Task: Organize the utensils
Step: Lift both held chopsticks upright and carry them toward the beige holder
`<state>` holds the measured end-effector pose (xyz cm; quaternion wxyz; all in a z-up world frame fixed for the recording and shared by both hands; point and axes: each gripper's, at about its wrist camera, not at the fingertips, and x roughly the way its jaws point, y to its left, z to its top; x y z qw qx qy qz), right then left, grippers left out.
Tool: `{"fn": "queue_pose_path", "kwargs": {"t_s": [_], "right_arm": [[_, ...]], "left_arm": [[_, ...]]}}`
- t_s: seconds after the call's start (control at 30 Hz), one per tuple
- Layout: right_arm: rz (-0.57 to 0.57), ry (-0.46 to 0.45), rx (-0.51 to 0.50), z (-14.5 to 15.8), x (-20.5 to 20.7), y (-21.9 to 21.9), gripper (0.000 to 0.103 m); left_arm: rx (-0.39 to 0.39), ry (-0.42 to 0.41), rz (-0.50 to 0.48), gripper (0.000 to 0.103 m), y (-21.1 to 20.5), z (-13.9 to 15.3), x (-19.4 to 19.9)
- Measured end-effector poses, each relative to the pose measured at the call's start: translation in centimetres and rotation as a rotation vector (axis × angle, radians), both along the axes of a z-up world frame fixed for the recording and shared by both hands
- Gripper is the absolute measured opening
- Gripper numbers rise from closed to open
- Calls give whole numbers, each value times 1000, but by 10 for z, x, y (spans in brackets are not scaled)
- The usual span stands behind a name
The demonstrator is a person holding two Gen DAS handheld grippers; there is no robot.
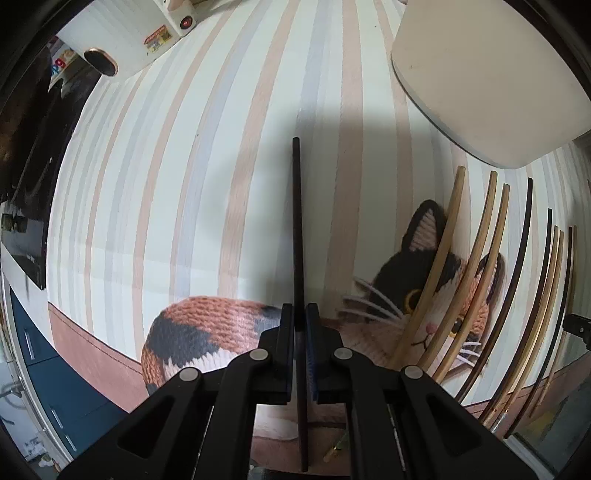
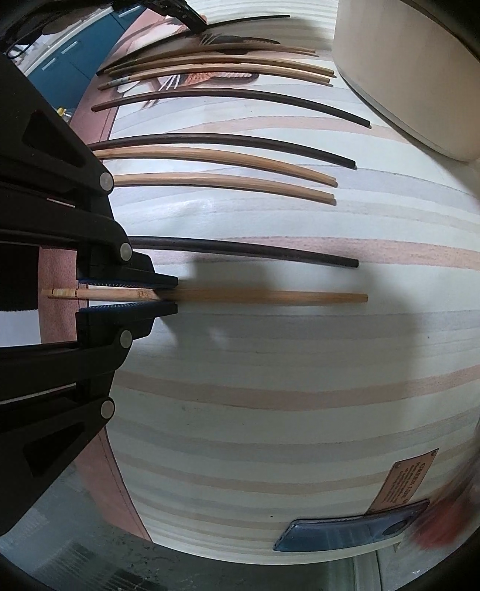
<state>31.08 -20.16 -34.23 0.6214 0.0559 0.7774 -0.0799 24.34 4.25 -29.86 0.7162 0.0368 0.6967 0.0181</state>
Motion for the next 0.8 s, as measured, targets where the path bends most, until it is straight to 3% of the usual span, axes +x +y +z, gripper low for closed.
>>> {"fn": "queue_pose_path", "kwargs": {"t_s": [0.27,0.47,0.8], "right_arm": [[-59,-42,16,5,-5,-5,7],[-118,-136,36,19,-28,-17,7],[-119,-287,29,65,-61,-13,7]], "left_arm": [[-7,-35,16,3,-3,4,10],[-5,-119,9,3,8,45,0],[-21,-248,30,3,6,103,-17]]}}
